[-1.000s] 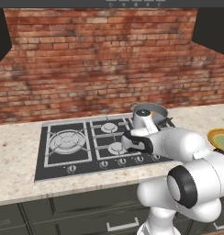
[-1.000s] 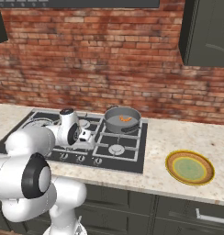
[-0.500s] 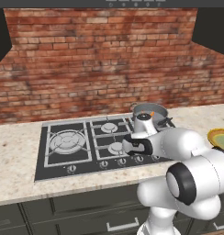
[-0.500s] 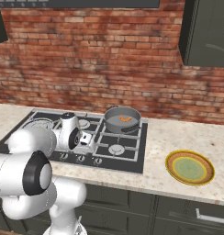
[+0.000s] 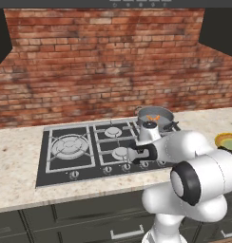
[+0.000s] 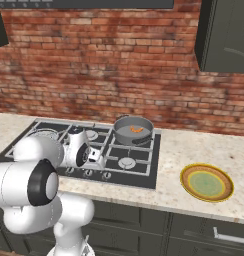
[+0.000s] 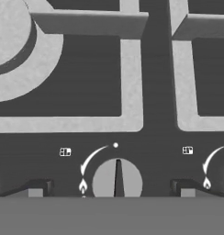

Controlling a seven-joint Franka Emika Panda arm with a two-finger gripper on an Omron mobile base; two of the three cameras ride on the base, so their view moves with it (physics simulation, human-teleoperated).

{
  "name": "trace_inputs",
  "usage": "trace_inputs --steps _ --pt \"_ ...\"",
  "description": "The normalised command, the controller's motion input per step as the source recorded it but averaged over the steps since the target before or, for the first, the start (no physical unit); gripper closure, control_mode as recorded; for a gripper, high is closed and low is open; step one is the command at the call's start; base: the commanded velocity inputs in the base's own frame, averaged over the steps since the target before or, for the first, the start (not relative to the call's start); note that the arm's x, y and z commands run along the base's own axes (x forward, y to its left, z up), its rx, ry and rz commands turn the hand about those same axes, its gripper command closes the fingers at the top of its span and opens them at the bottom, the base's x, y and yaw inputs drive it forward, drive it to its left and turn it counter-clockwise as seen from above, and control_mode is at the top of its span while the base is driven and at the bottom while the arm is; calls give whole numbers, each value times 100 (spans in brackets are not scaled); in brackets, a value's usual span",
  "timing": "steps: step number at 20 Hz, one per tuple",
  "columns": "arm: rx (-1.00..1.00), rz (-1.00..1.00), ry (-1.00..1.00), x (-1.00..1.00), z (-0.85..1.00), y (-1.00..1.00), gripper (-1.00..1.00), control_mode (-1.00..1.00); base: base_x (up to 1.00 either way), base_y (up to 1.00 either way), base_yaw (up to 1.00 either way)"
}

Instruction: Retrieve the frozen meat and place it in the pot on a burner. Then turn the burner on.

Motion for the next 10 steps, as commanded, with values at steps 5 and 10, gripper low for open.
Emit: trace_inputs --steps 5,10 --pt "2 0 1 0 -15 0 -100 -100 0 0 0" --pt "1 0 1 0 -28 0 -100 -100 0 0 0"
